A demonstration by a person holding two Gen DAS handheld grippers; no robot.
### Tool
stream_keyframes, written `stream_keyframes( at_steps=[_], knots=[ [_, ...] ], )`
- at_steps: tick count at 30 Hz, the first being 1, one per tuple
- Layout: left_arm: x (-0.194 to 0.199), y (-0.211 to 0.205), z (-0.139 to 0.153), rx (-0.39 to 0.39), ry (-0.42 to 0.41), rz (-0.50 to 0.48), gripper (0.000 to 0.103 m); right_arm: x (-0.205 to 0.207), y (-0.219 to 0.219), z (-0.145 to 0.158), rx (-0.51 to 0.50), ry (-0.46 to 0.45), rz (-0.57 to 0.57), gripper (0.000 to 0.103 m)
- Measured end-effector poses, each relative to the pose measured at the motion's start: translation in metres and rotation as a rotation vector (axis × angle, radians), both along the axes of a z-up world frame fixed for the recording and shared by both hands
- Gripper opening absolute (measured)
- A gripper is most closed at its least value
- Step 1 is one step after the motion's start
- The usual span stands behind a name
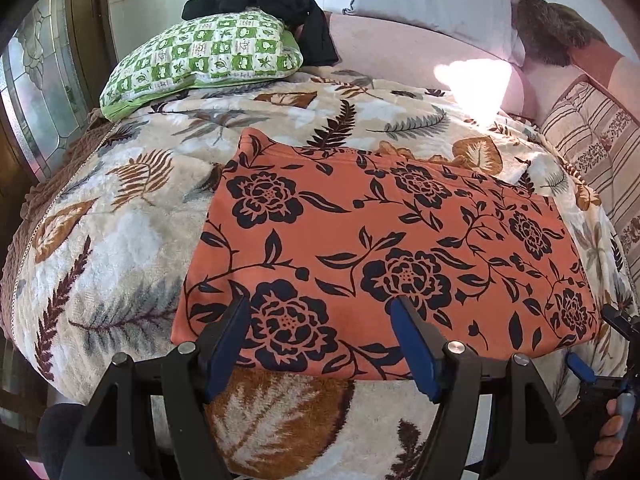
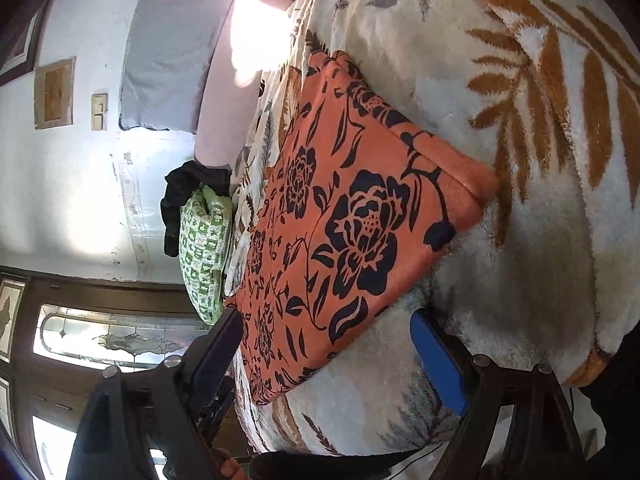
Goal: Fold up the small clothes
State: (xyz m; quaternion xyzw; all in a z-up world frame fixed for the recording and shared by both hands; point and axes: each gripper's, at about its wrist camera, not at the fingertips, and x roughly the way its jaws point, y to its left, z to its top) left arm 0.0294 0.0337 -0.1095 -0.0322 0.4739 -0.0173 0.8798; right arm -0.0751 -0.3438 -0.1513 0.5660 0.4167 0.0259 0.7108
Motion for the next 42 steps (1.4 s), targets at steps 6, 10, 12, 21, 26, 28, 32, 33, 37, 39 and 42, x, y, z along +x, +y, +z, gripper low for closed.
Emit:
stream_keyframes(
  at_steps=[6, 10, 12, 21, 26, 28, 32, 33, 37, 39, 42],
  knots=[
    [0.007, 0.006, -0.01, -0.017, 0.007, 0.012, 0.073, 0.012, -0.012, -0.001, -0.002, 0.005, -0.04, 0.088],
    [0.012, 0.008, -0.018, -0.023, 0.022, 0.02, 0.073, 0.012, -0.02, -0.009, 0.031, 0.041, -0.102, 0.088],
    [0.016, 0.008, -0.022, -0.024, 0.032, 0.023, 0.073, 0.015, -0.021, -0.007, 0.008, 0.041, -0.106, 0.088],
    [0.021, 0.012, -0.027, -0.039, 0.038, 0.034, 0.073, 0.033, -0.027, 0.007, -0.093, 0.041, -0.103, 0.089],
    [0.023, 0.009, -0.028, -0.029, 0.043, 0.031, 0.073, 0.037, -0.022, 0.017, -0.159, 0.033, -0.076, 0.088],
    [0.024, 0.006, -0.027, -0.022, 0.046, 0.033, 0.073, 0.042, -0.021, 0.015, -0.189, 0.048, -0.063, 0.088],
    [0.022, -0.001, -0.021, -0.001, 0.04, 0.02, 0.073, 0.044, -0.022, 0.007, -0.206, 0.056, -0.062, 0.089],
    [0.022, -0.002, -0.019, 0.007, 0.037, 0.016, 0.073, 0.044, -0.022, 0.009, -0.208, 0.05, -0.06, 0.089],
    [0.024, -0.006, -0.016, 0.018, 0.037, 0.016, 0.073, 0.045, -0.017, 0.019, -0.257, 0.007, -0.033, 0.087],
    [0.026, -0.01, -0.017, 0.026, 0.045, 0.011, 0.073, 0.046, -0.016, 0.018, -0.278, 0.012, -0.019, 0.087],
    [0.027, -0.016, -0.019, 0.04, 0.055, -0.001, 0.073, 0.045, -0.02, 0.011, -0.261, 0.03, -0.028, 0.082]
  ],
)
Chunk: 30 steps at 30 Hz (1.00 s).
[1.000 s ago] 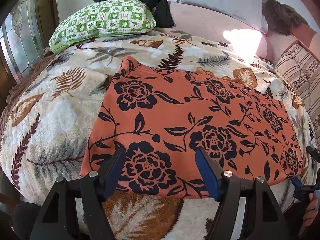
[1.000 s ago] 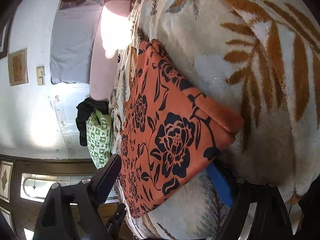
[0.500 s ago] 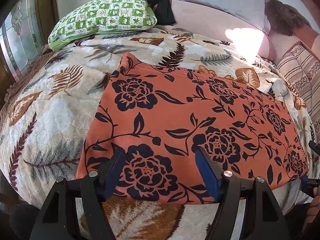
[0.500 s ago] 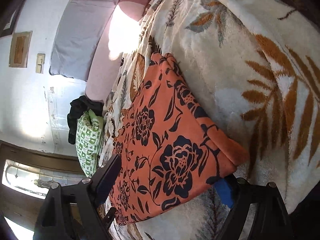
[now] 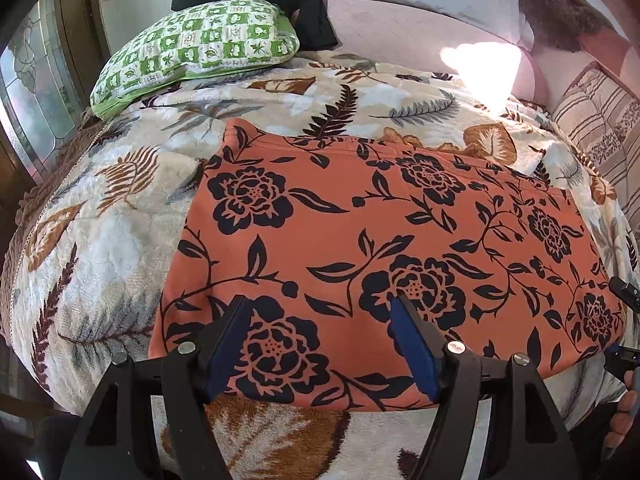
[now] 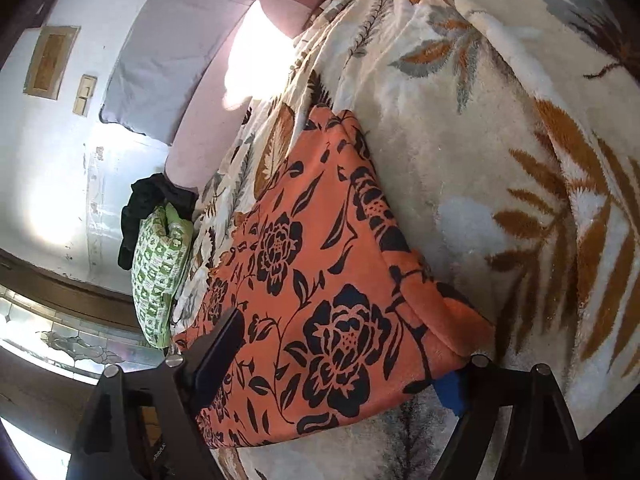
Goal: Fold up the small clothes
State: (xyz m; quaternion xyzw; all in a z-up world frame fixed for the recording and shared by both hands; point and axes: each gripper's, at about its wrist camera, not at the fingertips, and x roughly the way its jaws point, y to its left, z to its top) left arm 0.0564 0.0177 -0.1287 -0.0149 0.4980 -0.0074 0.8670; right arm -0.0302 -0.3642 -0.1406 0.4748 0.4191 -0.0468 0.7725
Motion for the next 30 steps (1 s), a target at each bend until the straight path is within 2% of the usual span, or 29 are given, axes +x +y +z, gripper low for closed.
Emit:
stream_keyframes(
  at_steps=[5, 8, 9, 10, 13, 14, 17, 19, 20, 24, 30],
  knots=[
    [0.006, -0.01, -0.002, 0.009, 0.002, -0.012, 0.073, -0.001, -0.003, -0.003, 0.01, -0.002, -0.001, 0.077],
    [0.011, -0.02, -0.002, 0.012, 0.0, -0.029, 0.073, -0.002, -0.003, -0.001, -0.001, 0.01, 0.002, 0.058],
    [0.012, -0.024, -0.003, 0.012, 0.0, -0.037, 0.073, -0.003, -0.002, 0.002, -0.013, 0.012, 0.003, 0.048],
    [0.014, -0.028, -0.004, 0.014, 0.0, -0.044, 0.073, -0.003, -0.003, 0.004, -0.024, 0.01, 0.004, 0.045],
    [0.022, -0.042, -0.016, 0.032, 0.024, -0.066, 0.073, -0.001, -0.004, 0.002, -0.044, 0.037, 0.01, 0.045],
    [0.024, -0.046, -0.022, 0.039, 0.038, -0.074, 0.073, 0.0, -0.005, -0.003, -0.023, 0.06, 0.007, 0.046],
    [0.027, -0.052, -0.03, 0.068, 0.051, -0.079, 0.073, -0.002, -0.008, -0.008, 0.013, 0.047, -0.012, 0.049],
    [0.026, -0.052, -0.025, 0.047, 0.042, -0.078, 0.073, -0.001, -0.008, -0.006, 0.016, 0.046, -0.006, 0.057],
    [0.025, -0.053, -0.023, 0.04, 0.039, -0.083, 0.073, -0.001, -0.008, -0.005, 0.01, 0.045, -0.007, 0.057],
    [0.027, -0.052, -0.019, 0.025, 0.03, -0.082, 0.073, 0.002, -0.003, -0.002, -0.015, 0.055, 0.003, 0.057],
    [0.03, -0.051, -0.029, 0.019, 0.062, -0.077, 0.073, 0.005, -0.002, -0.002, -0.031, 0.073, 0.018, 0.057]
  ],
)
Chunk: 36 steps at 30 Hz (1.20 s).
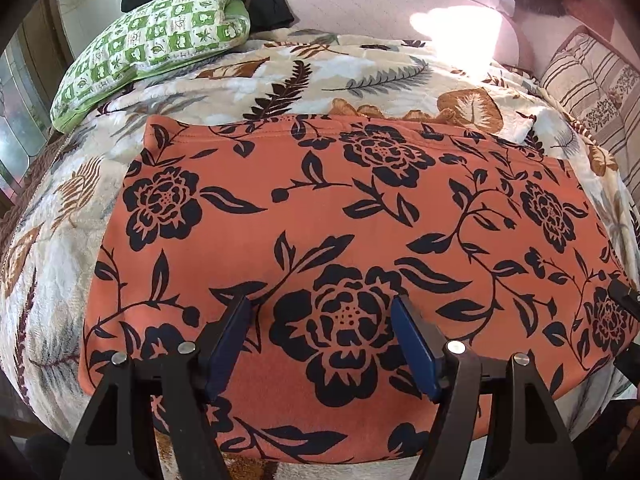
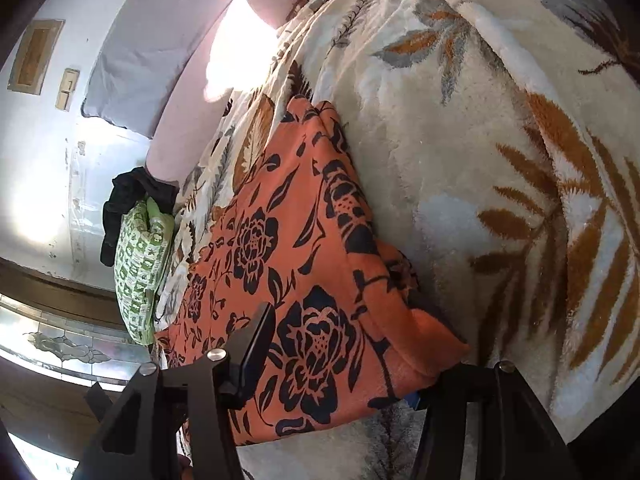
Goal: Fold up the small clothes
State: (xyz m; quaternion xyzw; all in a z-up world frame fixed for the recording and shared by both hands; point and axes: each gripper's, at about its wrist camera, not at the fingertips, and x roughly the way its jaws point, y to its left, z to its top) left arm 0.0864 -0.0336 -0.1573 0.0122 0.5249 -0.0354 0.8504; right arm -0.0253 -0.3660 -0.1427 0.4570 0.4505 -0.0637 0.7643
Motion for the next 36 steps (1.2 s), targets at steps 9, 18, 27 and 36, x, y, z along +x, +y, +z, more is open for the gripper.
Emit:
stream_keyframes(
  at_steps=[9, 18, 27, 36],
  knots=[
    [-0.003, -0.001, 0.013, -0.01, -0.029, -0.012, 0.073, -0.002, -0.005, -0.003, 0.037, 0.003, -0.031, 0.057],
    [-0.005, -0.01, 0.011, 0.047, -0.033, -0.039, 0.077, 0.0, -0.003, 0.002, -0.002, 0.009, 0.012, 0.038],
    [-0.004, -0.012, -0.002, 0.058, 0.006, -0.046, 0.079, -0.003, -0.008, -0.004, 0.027, 0.041, -0.025, 0.046],
    [-0.003, -0.006, -0.013, 0.047, 0.005, -0.058, 0.087, 0.005, 0.0, 0.0, -0.051, 0.069, 0.021, 0.032]
  ],
)
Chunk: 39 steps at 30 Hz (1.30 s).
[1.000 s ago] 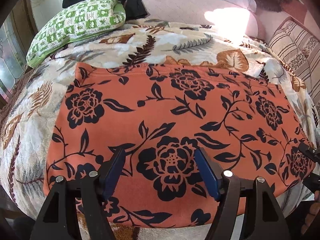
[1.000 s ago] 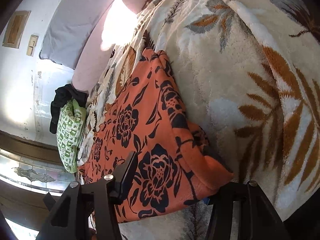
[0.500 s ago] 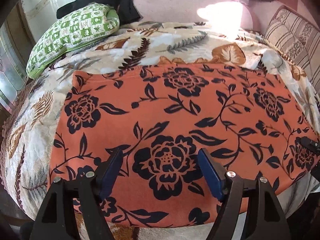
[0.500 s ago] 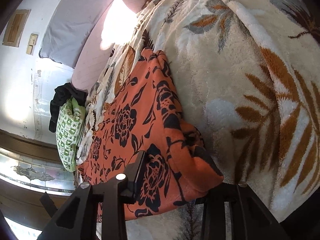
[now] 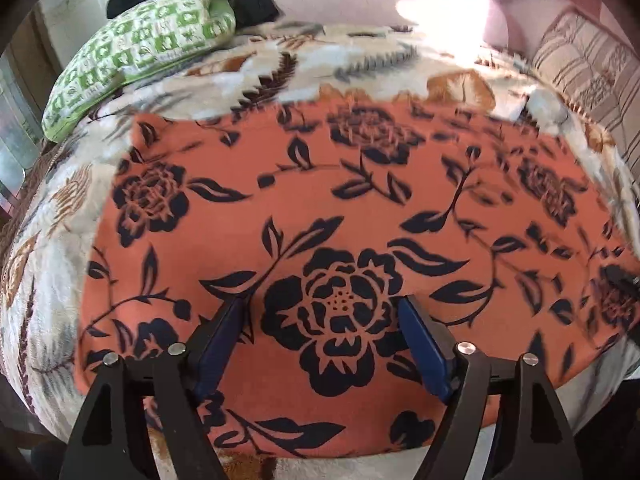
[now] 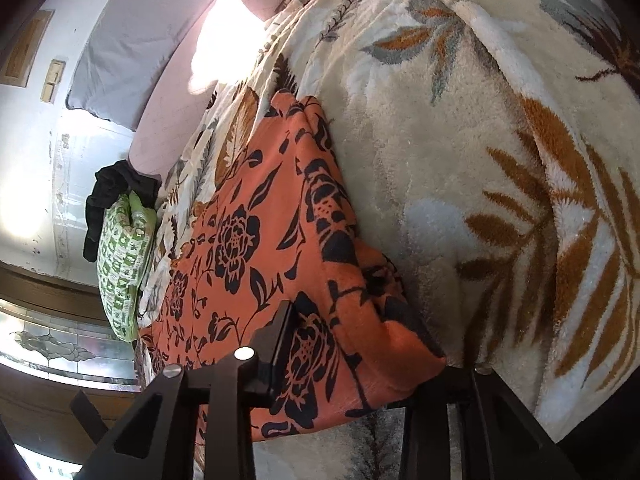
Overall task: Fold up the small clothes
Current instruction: 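Grasp the shirt's end with the right tool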
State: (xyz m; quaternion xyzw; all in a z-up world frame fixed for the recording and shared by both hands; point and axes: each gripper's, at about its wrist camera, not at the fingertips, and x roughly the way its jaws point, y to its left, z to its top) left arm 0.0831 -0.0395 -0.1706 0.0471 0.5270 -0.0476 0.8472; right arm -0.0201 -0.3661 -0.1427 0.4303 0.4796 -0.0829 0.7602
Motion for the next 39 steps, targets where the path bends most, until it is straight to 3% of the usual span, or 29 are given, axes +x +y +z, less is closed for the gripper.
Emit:
stream_keyframes(
  at_steps=[2, 4, 8, 9, 11, 14, 17, 22, 27, 32, 37, 39],
  knots=[
    [-0.002, -0.002, 0.002, 0.028, -0.021, -0.008, 0.088, 0.002, 0.002, 0.003, -0.013, 0.004, 0.01, 0.028],
    [-0.002, 0.003, 0.012, -0.002, -0.013, 0.013, 0.088, 0.003, 0.004, 0.01, -0.042, -0.002, 0.02, 0.022],
    [-0.013, 0.019, 0.037, -0.026, -0.123, 0.071, 0.088, 0.008, 0.013, 0.03, -0.116, -0.023, 0.056, 0.017],
    [-0.012, 0.02, 0.033, -0.025, -0.109, 0.077, 0.088, 0.01, 0.016, 0.034, -0.131, -0.028, 0.066, 0.017],
    [0.001, 0.014, 0.002, -0.019, 0.051, 0.034, 0.088, 0.013, 0.019, 0.038, -0.151, -0.027, 0.08, 0.017],
    [0.0, 0.01, 0.011, 0.006, 0.0, 0.013, 0.089, 0.017, 0.018, 0.033, -0.155, 0.002, 0.096, 0.016],
    [-0.01, 0.026, 0.041, -0.078, -0.066, 0.035, 0.089, 0.018, 0.024, 0.045, -0.184, -0.008, 0.113, 0.015],
    [-0.037, 0.095, 0.078, -0.201, -0.162, 0.147, 0.089, 0.043, 0.086, 0.111, -0.356, -0.147, 0.254, 0.01],
    [-0.062, 0.188, 0.084, -0.179, -0.216, 0.379, 0.089, 0.074, 0.2, 0.15, -0.492, -0.282, 0.49, 0.01],
    [-0.08, 0.262, 0.067, -0.211, -0.181, 0.577, 0.089, 0.082, 0.322, 0.122, -0.509, -0.308, 0.747, 0.009],
    [-0.085, 0.272, 0.06, -0.229, -0.157, 0.581, 0.089, 0.095, 0.405, 0.027, -0.404, -0.12, 0.934, 0.009],
    [-0.093, 0.275, 0.066, -0.238, -0.173, 0.565, 0.089, 0.095, 0.405, 0.014, -0.381, -0.09, 0.924, 0.01]
  ],
)
